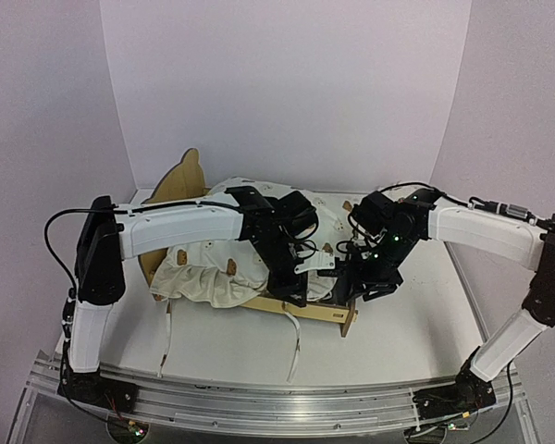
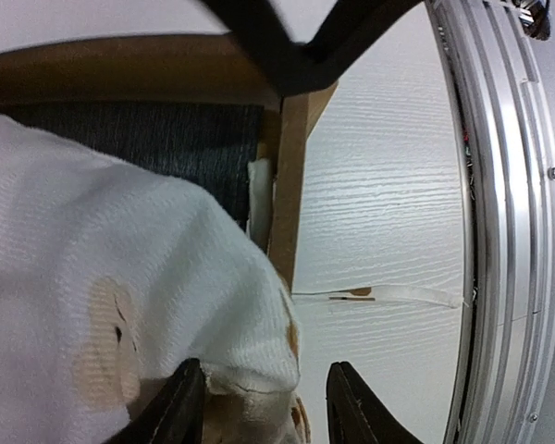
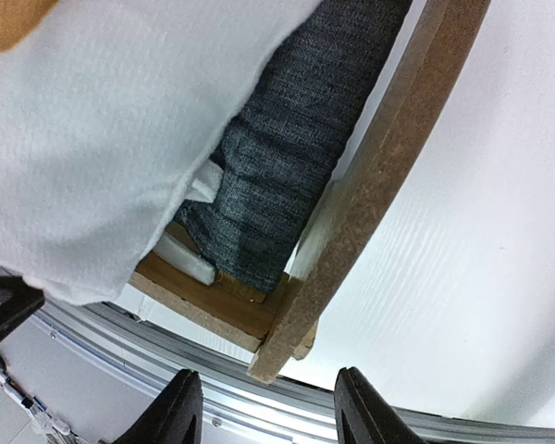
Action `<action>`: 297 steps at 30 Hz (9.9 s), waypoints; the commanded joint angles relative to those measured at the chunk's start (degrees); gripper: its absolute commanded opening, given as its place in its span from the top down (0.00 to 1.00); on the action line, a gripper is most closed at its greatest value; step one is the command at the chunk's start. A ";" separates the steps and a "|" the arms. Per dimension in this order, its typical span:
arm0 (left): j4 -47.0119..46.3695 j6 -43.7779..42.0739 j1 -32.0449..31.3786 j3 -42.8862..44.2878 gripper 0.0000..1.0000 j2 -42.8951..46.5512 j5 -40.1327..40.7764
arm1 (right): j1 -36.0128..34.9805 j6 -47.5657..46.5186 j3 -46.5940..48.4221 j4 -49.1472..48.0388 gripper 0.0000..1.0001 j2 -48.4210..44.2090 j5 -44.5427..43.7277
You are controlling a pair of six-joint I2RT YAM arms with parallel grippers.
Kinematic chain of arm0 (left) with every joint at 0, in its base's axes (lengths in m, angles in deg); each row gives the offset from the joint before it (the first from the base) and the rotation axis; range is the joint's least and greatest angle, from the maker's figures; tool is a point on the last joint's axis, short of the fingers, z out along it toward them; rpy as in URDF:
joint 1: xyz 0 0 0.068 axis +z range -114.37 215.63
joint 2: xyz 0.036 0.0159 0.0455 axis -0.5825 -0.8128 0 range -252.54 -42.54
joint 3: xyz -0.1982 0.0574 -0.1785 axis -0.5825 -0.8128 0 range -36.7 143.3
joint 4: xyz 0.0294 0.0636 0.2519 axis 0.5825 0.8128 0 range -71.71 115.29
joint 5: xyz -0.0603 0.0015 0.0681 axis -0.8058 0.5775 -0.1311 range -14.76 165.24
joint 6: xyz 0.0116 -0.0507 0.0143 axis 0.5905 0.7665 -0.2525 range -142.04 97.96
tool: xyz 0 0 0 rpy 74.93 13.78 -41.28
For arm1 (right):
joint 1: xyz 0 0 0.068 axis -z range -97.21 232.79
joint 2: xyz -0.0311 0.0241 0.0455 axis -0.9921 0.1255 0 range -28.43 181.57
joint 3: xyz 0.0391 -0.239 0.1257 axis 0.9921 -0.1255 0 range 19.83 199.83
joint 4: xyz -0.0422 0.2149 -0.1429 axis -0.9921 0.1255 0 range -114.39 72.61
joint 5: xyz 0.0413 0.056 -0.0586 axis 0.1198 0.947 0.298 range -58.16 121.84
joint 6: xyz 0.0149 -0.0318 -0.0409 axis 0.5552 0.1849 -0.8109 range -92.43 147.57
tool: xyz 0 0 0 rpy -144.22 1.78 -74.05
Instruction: Set up the pet bed
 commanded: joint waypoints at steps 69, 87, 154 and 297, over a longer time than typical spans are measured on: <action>-2.13 6.58 2.33 7.84 1.00 3.11 3.55 | -12.67 -5.25 -35.09 -36.39 0.52 -39.00 -10.23; -8.85 6.02 2.27 -2.23 0.88 -4.60 5.70 | -12.01 -2.39 -25.12 -24.68 0.51 -31.96 -19.12; -15.85 7.88 10.49 -3.12 1.00 6.18 18.78 | -0.94 -11.19 2.08 -26.25 0.99 11.63 -5.64; -2.43 8.85 8.54 12.93 0.31 2.07 -5.53 | -14.94 5.46 -30.86 -8.57 1.00 -33.38 -12.23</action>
